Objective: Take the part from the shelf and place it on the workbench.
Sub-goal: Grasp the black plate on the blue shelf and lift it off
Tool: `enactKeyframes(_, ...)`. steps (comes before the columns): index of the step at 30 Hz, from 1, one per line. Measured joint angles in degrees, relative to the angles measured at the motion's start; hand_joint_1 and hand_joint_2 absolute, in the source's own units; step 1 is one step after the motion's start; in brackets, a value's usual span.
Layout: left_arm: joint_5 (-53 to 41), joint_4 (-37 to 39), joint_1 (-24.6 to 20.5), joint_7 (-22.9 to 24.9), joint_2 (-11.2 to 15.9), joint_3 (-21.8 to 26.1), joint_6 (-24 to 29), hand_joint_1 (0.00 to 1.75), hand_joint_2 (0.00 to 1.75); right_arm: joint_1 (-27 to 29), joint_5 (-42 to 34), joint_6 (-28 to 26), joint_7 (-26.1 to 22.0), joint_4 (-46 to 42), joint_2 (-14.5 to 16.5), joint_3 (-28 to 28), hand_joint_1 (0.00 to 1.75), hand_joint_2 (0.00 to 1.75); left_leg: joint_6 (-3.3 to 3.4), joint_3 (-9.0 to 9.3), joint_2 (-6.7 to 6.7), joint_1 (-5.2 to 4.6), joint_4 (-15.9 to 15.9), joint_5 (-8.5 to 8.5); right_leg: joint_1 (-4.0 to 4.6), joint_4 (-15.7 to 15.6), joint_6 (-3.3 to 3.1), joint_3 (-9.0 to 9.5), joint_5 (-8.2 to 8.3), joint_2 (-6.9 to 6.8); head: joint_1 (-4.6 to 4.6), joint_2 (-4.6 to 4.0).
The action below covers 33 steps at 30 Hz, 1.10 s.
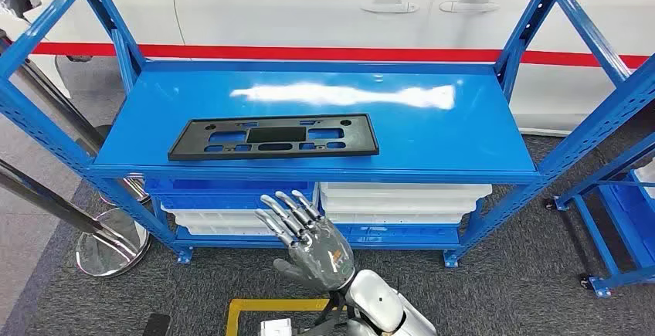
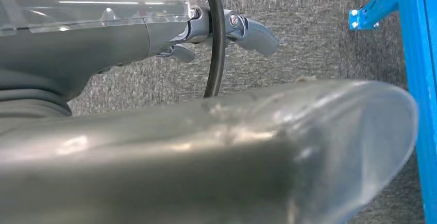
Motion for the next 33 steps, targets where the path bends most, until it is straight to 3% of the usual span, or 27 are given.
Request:
enactKeyframes(4, -0.71, 0.0, 0.07, 0.8, -0.04, 0.1, -0.39, 0.0, 0.0, -1.53, 0.21, -0.84, 0.42, 2.53, 2.34, 0.67, 0.0, 1.75, -0.91, -0.23, -0.02, -0.12, 0.03, 0.13, 0.2, -1.72, -0.67, 0.34, 0.11, 0.01, -0.01, 0.0)
enactKeyframes(6, -1.14, 0.0, 0.07, 1.05, 0.0, 0.15, -0.84, 0.0, 0.0, -2.15, 0.74, -1.01, 0.39, 3.78, 3.74, 0.69, 0.0, 1.75, -1.5, -0.42, -0.01, 0.01, 0.48, -0.35, -0.09, -2.36, -1.23, 0.62, 0.48, -0.04, -0.01, 0.0)
enactKeyframes(8, -1.42, 0.0, 0.06, 1.13, 0.08, 0.2, -1.49, 0.0, 0.0, -2.8, 2.05, -1.08, 0.71, 4.96, 5.03, 0.68, 0.0, 1.75, -2.13, -1.98, -0.02, 0.23, 4.24, -2.78, -0.5, -2.98, -1.7, 0.99, 0.8, -0.16, -0.01, 0.0)
enactKeyframes(10, -1.55, 0.0, 0.07, 1.19, 0.15, 0.38, -2.28, 0.0, 0.0, -3.37, 4.57, -1.12, 1.97, 6.31, 5.96, 0.61, 0.0, 1.75, -2.83, -5.3, -0.02, 0.65, 11.49, -6.16, -0.6, -3.04, -1.82, 1.01, 0.82, -0.21, -0.01, 0.0)
enactKeyframes(11, -1.57, 0.0, 0.1, 1.21, 0.17, 0.5, -2.77, 0.0, 0.0, -3.59, 5.88, -1.13, 2.76, 7.0, 6.29, 0.56, 0.0, 1.75, -3.14, -6.69, -0.01, 0.92, 14.36, -7.04, -0.64, -3.01, -1.8, 0.99, 0.81, -0.22, -0.01, 0.0)
enactKeyframes(12, -1.56, 0.0, 0.13, 1.21, 0.16, 0.66, -3.31, 0.0, 0.0, -3.82, 6.94, -1.13, 3.49, 7.68, 6.55, 0.52, 0.0, 1.75, -3.45, -7.22, 0.01, 1.22, 15.39, -6.84, -0.73, -2.94, -1.74, 0.99, 0.77, -0.23, -0.01, 0.0)
enactKeyframes(13, -1.53, 0.0, 0.13, 1.25, 0.15, 0.82, -3.85, 0.0, 0.0, -4.12, 7.55, -1.13, 4.05, 8.37, 6.84, 0.49, 0.0, 1.75, -3.74, -6.6, 0.03, 1.53, 14.02, -5.53, -0.89, -2.81, -1.6, 1.0, 0.68, -0.2, -0.01, 0.0)
enactKeyframes(16, -1.48, 0.01, 0.06, 2.13, 0.04, 1.37, -5.49, 0.0, 0.0, -5.64, 7.89, -1.13, 5.56, 11.15, 8.05, 0.47, 0.0, 1.75, -4.62, -1.44, -0.1, 2.11, 3.45, -0.73, -1.33, -1.92, -0.47, 0.87, 0.08, 0.04, -0.02, 0.0)
enactKeyframes(18, -1.6, 0.03, 0.09, 3.2, -0.09, 1.55, -6.24, 0.0, 0.0, -6.54, 7.89, -1.14, 6.72, 13.06, 8.64, 0.47, 0.0, 1.75, -4.2, -0.28, -0.37, 1.92, 0.83, -0.49, -1.16, -1.67, 0.41, 0.68, -0.01, 0.19, -0.02, 0.0)
enactKeyframes(20, -1.84, 0.04, 0.35, 4.16, -0.13, 1.64, -6.82, 0.0, 0.0, -7.24, 7.89, -1.16, 7.97, 14.89, 8.86, 0.47, 0.0, 1.75, -3.13, -0.47, -0.44, 1.72, 0.8, -0.3, -1.18, -1.92, 1.04, 0.65, 0.16, 0.24, -0.01, 0.0)
enactKeyframes(22, -2.14, 0.04, 0.56, 4.96, -0.15, 1.75, -7.3, 0.0, 0.0, -8.15, 7.8, -1.19, 9.25, 17.26, 8.94, 0.36, 0.0, 1.75, -2.08, -0.5, -0.38, 1.62, 0.59, -0.05, -1.37, -0.64, 1.43, 0.08, -0.85, 0.08, -0.01, 0.0)
enactKeyframes(23, -2.27, 0.04, 0.6, 5.27, -0.15, 1.81, -7.44, 0.0, 0.0, -8.61, 7.67, -1.21, 9.73, 18.46, 8.96, 0.2, 0.0, 1.75, -1.57, -0.53, -0.34, 1.54, 0.48, 0.06, -1.37, 1.57, 1.52, -0.96, -2.2, -0.01, 0.0, 0.0)
enactKeyframes(25, -2.52, 0.04, 0.76, 5.67, -0.13, 1.9, -7.52, 0.0, 0.0, -9.11, 7.3, -1.25, 10.17, 20.58, 8.9, -0.46, 0.0, 1.75, -0.9, -0.63, -0.27, 1.19, 0.43, 0.08, -1.16, 9.07, 1.38, -4.67, -5.72, -0.13, -0.01, 0.0)
enactKeyframes(27, -2.82, 0.04, 1.01, 5.98, -0.08, 2.0, -7.56, 0.0, 0.0, -9.19, 6.96, -1.26, 10.17, 22.29, 8.74, -1.22, 0.0, 1.75, -0.58, -0.65, -0.26, 0.67, 0.44, 0.02, -0.83, 14.49, 0.99, -7.68, -6.99, -0.13, -0.01, 0.0)
enactKeyframes(28, -3.0, 0.04, 1.1, 6.08, -0.05, 2.08, -7.57, 0.0, 0.0, -9.21, 6.83, -1.26, 10.12, 22.92, 8.68, -1.58, 0.0, 1.75, -0.47, -0.59, -0.3, 0.36, 0.44, -0.02, -0.58, 14.24, 0.58, -7.77, -6.05, -0.12, -0.01, 0.0)
enactKeyframes(29, -3.15, 0.04, 1.15, 6.15, -0.04, 2.19, -7.57, 0.0, 0.0, -9.29, 6.71, -1.27, 10.05, 23.35, 8.65, -1.9, 0.0, 1.75, -0.38, -0.48, -0.34, 0.05, 0.44, -0.07, -0.25, 11.6, -0.05, -6.65, -4.14, -0.11, -0.01, 0.0)
enactKeyframes(31, -3.41, 0.04, 1.17, 6.2, -0.14, 2.46, -7.56, 0.0, 0.0, -9.65, 6.49, -1.28, 9.94, 23.89, 8.66, -2.37, 0.0, 1.75, -0.26, -0.27, -0.39, -0.44, 0.44, -0.21, 0.61, 3.72, -1.83, -3.0, -0.4, -0.19, -0.03, 0.0)
enactKeyframes(33, -3.58, 0.04, 1.17, 6.2, -0.21, 2.72, -7.52, 0.0, 0.0, -10.02, 6.33, -1.33, 9.92, 24.26, 8.69, -2.63, 0.0, 1.75, -0.41, -0.29, -0.31, -0.51, 0.43, -0.32, 1.22, -0.89, -2.78, -0.96, 0.94, -0.39, -0.03, 0.0)
